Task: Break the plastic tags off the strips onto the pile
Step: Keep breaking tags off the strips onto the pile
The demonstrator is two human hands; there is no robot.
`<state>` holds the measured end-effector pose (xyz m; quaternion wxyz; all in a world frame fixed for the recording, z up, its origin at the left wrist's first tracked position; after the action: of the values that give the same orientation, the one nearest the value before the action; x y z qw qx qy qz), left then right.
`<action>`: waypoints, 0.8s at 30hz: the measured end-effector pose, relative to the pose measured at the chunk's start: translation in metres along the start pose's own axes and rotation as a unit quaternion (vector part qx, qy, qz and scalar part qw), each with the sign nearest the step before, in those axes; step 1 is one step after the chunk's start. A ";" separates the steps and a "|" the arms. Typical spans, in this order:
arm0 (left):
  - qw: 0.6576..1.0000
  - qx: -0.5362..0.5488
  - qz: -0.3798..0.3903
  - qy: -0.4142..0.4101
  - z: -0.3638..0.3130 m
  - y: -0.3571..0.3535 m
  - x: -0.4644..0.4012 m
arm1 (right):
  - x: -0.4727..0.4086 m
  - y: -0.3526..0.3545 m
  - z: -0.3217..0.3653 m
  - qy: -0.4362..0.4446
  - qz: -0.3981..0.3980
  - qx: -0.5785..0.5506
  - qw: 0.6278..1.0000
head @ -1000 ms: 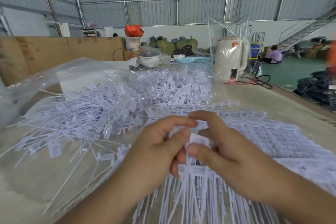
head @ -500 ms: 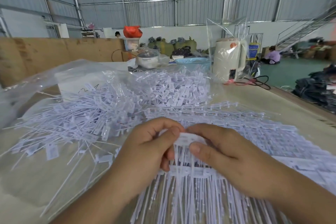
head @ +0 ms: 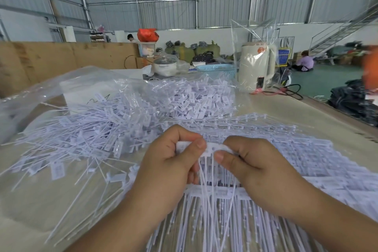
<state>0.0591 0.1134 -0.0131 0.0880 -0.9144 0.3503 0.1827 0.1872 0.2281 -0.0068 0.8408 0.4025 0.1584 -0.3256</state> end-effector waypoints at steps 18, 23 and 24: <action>0.994 0.022 0.106 0.026 -0.007 -0.003 0.007 | 0.003 0.002 -0.001 0.067 0.092 0.018 0.993; 0.993 0.000 0.115 0.022 -0.005 0.000 0.005 | 0.002 0.003 -0.003 0.066 0.095 0.011 0.993; 0.994 -0.007 0.108 0.017 -0.004 0.001 0.005 | 0.001 0.005 -0.003 0.061 0.096 0.008 0.994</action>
<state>0.0630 0.1087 -0.0110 0.0558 -0.8747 0.4473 0.1782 0.1916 0.2321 -0.0061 0.8537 0.4415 0.1673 -0.2199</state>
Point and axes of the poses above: each hand's wrist, its own x-axis away from the middle knuckle, its own y-axis out of the back of the hand, z = x × y, the point moved 1 cm from there along -x, towards the middle knuckle, and after that the axes turned 8 degrees about -z, right-handed, at the moved point
